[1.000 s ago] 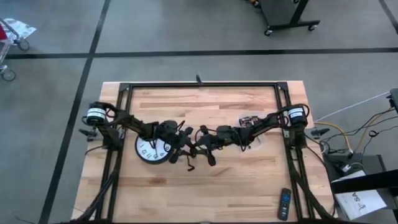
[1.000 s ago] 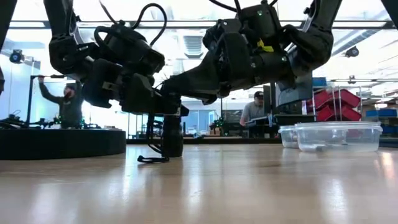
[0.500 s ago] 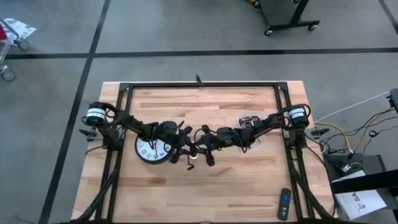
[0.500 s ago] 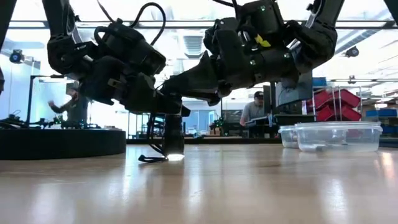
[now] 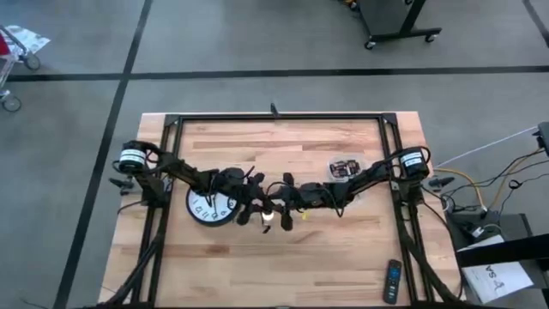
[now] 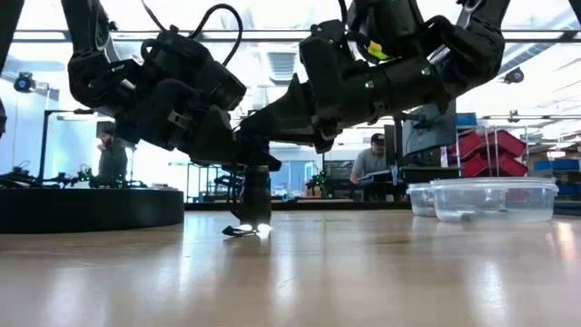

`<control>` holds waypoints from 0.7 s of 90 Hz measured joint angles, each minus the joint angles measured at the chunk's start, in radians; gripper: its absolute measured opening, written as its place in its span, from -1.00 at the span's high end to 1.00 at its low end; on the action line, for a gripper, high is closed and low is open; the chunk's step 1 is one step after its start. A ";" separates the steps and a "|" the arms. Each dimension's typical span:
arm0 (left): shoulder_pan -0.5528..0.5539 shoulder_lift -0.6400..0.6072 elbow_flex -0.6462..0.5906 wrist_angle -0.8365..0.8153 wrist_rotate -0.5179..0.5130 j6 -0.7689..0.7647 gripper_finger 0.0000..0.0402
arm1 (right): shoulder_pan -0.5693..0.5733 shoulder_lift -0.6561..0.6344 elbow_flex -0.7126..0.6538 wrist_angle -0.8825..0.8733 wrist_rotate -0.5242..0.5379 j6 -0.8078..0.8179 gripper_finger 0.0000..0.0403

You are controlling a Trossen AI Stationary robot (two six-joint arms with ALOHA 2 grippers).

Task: Insert battery
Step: Close the black battery compartment

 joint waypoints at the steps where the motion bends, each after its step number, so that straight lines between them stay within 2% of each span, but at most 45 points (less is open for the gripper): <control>1: 0.000 0.000 -0.001 0.001 0.000 0.001 0.50 | 0.002 0.000 0.000 0.001 0.002 0.002 0.55; 11: 0.000 0.000 -0.017 0.026 -0.004 0.004 0.50 | 0.013 0.003 0.000 0.017 0.013 0.004 0.55; 27: -0.003 0.004 -0.077 0.154 -0.043 0.002 0.50 | 0.013 0.014 0.001 0.033 0.036 0.012 0.55; 63: -0.013 0.027 -0.089 0.201 -0.064 0.004 0.50 | 0.001 0.008 0.000 0.026 0.006 -0.047 0.55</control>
